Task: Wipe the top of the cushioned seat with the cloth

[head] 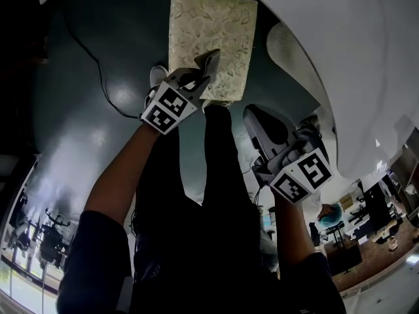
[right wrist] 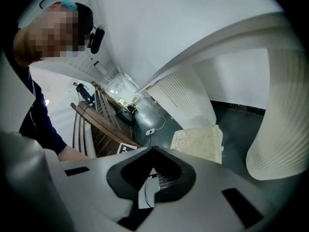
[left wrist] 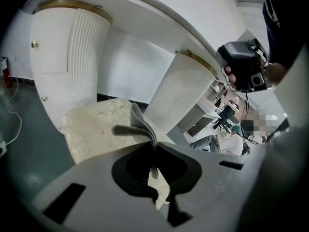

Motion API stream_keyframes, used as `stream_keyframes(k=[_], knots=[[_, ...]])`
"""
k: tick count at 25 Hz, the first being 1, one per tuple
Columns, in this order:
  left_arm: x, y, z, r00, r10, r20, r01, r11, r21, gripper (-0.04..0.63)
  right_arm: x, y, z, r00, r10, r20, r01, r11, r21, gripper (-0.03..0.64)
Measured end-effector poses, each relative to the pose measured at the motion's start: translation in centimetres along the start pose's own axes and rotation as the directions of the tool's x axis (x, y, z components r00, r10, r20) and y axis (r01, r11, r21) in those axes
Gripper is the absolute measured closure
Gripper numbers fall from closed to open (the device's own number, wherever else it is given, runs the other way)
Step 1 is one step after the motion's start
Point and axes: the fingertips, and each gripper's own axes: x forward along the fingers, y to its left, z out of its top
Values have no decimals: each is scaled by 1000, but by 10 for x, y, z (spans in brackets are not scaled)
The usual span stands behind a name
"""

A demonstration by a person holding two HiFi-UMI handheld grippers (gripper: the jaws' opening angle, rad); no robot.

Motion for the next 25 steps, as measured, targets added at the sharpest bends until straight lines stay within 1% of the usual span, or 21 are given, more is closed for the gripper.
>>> stream_keyframes(k=[6,9,11,15,18,25], knots=[[-76,39,-66,997,75,-35,-77,995,-68,581,48,41,-7,998,46,-47,-47,999,-19,591],[-97,53,-92,995,99,-33,-102,989,-111,581,73,56,-11,995,63,-77,-66,997,-36,591],[-106,60,-104,994,104,-45,-109,988,-108,581,89,66,-12,993,73,-95,-77,996,-48,591],[-105,61,-126,993,103,-65,-110,988,-111,581,111,84,-14,988,95,-123,-105,992,-71,591],[-91,52,-134,993,83,-79,-92,989,-117,580,113,89,-16,985,101,-139,-113,990,-82,591],[-43,14,-118,996,11,-84,-19,996,-91,581,90,65,-25,986,77,-150,-87,994,-65,591]])
